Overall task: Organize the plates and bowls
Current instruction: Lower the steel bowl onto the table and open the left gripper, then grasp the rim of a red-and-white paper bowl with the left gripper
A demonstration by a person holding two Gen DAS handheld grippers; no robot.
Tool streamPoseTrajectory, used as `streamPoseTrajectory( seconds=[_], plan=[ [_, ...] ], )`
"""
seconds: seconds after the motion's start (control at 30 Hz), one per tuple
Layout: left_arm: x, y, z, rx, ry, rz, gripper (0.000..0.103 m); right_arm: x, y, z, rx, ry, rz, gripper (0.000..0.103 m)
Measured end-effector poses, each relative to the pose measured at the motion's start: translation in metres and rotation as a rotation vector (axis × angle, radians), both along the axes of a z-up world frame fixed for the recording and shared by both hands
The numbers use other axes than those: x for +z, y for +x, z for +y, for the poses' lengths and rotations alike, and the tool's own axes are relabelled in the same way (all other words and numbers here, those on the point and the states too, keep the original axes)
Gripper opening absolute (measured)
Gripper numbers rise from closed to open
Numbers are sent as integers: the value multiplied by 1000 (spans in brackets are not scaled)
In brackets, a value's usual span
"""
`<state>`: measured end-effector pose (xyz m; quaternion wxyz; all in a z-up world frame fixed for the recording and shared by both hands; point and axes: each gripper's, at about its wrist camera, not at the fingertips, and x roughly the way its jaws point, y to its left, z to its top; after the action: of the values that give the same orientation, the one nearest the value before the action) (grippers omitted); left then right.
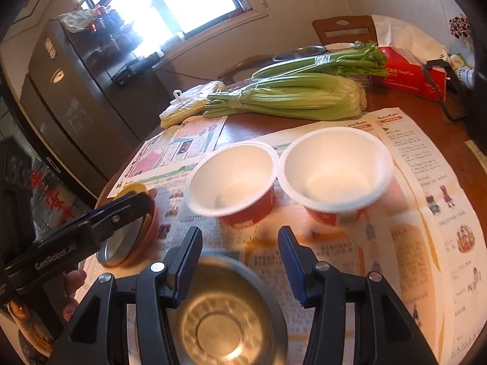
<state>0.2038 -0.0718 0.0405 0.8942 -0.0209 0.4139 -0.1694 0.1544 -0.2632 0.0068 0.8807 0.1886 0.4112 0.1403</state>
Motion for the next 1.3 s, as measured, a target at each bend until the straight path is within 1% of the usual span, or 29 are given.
streamPoseTrajectory(
  seconds=[0.13,0.2,0.27,0.37,0.53,0.63,0.67,0.7,0.87,1.0,1.3],
  plan=[
    [-7,32,-13,-16,-3,52,48,-2,17,6,6,20,22,52],
    [-12,44,-17,-18,-2,73,48,-5,24,7,11,46,33,52],
    [-19,55,-20,-19,-12,104,48,-7,32,8,4,51,46,52],
    [-30,67,-21,-14,-27,135,48,-12,42,8,1,51,66,52],
    [-45,74,-26,-21,-19,171,46,-19,52,10,4,50,77,52],
    [-51,78,-28,-27,-12,179,37,-22,55,11,16,57,83,52],
    [-53,78,-29,-32,-12,185,30,-23,56,11,17,56,82,52],
    [-54,79,-30,-41,-12,191,27,-23,56,12,20,53,75,52],
    [-54,77,-30,-43,-12,189,24,-22,56,13,27,41,63,53],
    [-50,70,-26,-45,-17,178,24,-20,53,14,34,39,52,53],
    [-28,47,-17,-34,-33,123,24,-4,39,22,53,11,-8,53]
  ],
)
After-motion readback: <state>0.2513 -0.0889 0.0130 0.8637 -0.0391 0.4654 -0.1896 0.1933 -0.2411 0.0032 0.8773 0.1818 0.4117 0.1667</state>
